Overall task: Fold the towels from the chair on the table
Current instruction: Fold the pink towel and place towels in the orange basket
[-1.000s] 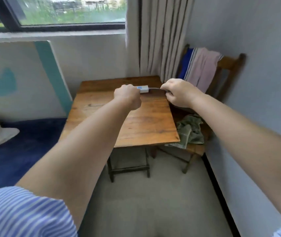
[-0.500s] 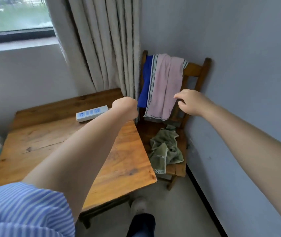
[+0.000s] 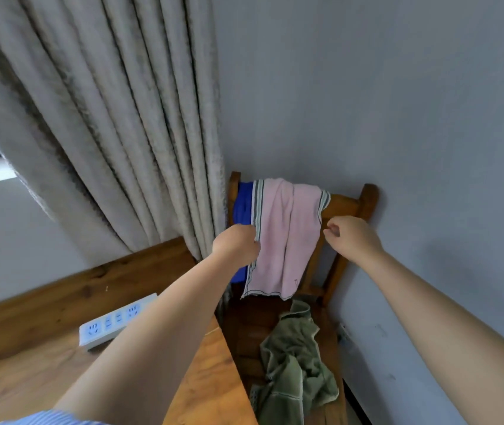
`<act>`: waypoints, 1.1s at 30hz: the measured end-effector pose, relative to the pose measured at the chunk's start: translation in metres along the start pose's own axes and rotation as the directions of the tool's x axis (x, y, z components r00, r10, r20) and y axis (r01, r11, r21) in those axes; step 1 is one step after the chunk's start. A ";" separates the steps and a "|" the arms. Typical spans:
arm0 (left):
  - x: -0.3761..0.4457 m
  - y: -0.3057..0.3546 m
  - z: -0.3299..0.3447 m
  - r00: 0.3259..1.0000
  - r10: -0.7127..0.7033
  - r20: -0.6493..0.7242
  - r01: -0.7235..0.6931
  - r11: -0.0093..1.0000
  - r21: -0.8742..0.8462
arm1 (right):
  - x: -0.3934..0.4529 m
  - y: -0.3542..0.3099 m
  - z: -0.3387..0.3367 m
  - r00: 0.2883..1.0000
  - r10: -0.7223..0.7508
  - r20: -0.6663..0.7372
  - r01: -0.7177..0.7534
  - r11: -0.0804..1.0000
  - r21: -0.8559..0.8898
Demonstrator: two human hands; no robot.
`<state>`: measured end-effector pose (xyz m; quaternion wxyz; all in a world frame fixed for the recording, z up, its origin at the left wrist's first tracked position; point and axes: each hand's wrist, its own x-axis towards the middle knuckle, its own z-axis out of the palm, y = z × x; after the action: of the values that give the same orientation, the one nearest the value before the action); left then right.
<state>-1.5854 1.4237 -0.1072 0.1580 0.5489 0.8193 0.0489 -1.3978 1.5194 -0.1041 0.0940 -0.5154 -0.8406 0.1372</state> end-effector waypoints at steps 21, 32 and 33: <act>0.147 0.018 0.011 0.874 -0.444 -0.199 0.291 0.805 -0.516 | 0.147 0.034 0.032 0.988 0.044 -0.145 -0.052 0.997 -0.052; 0.137 0.034 -0.011 0.900 -0.277 -0.338 0.042 0.825 -0.564 | 0.145 0.040 0.015 0.974 -0.043 -0.223 0.096 0.967 0.235; 0.135 0.039 -0.016 0.896 -0.271 -0.351 0.024 0.820 -0.572 | 0.143 0.040 0.009 0.965 -0.052 -0.258 0.118 0.962 0.246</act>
<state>-1.6026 1.5637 -0.1099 0.1347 0.3891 0.8248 0.3876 -1.4314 1.6629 -0.1237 0.2711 -0.4750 -0.8185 0.1759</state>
